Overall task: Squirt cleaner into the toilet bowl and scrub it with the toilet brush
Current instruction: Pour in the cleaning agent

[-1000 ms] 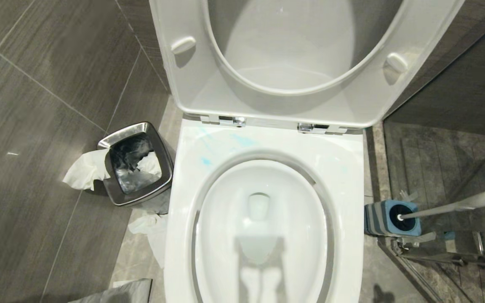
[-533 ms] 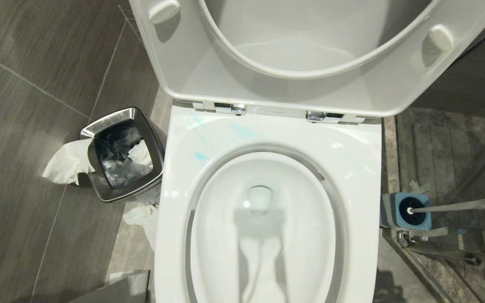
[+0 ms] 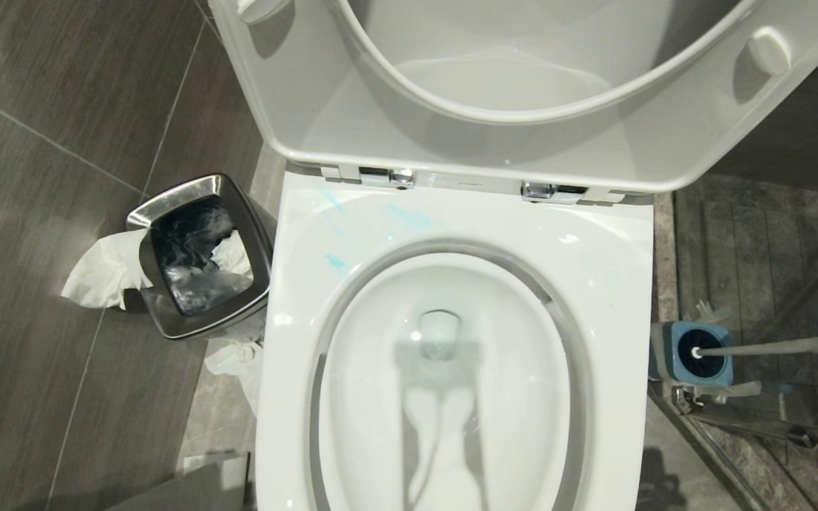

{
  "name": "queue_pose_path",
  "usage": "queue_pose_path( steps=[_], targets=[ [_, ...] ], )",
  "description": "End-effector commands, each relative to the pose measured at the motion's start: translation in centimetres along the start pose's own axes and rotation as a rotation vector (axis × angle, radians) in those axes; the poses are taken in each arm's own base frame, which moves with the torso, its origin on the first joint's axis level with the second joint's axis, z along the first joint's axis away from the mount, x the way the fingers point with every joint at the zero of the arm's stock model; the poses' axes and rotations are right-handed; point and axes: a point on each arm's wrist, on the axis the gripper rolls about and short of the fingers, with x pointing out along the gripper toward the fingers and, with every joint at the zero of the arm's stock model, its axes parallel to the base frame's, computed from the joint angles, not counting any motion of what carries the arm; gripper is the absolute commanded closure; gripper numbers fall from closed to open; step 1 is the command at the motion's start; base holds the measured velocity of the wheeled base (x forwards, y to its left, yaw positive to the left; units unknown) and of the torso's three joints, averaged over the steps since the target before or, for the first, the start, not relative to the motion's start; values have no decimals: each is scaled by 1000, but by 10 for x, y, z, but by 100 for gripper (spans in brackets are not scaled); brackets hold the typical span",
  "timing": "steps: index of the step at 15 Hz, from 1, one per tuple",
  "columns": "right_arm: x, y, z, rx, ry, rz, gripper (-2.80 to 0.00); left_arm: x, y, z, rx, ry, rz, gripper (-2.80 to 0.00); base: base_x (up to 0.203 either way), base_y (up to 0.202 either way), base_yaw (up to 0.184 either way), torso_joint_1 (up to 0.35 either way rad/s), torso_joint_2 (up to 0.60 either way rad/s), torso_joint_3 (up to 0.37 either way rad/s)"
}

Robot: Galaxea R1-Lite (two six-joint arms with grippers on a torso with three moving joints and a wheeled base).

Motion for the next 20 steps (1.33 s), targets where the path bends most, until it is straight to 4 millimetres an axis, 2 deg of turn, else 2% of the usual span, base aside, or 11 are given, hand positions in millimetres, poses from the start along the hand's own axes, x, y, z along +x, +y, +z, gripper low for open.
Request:
queue_pose_path(
  steps=[1,16,18,20],
  targets=[
    [0,0,0,0,-1,1,0,0,0,-1,-1,5,0,0,0,0,0,0,0,0],
    [0,0,1,-1,-1,-18,0,0,0,-1,-1,5,0,0,0,0,0,0,0,0],
    [-4,0,10,0,-14,-23,0,0,0,-1,-1,5,0,0,0,0,0,0,0,0],
    [-14,0,34,0,40,-33,0,0,0,-1,-1,5,0,0,0,0,0,0,0,0]
  ],
)
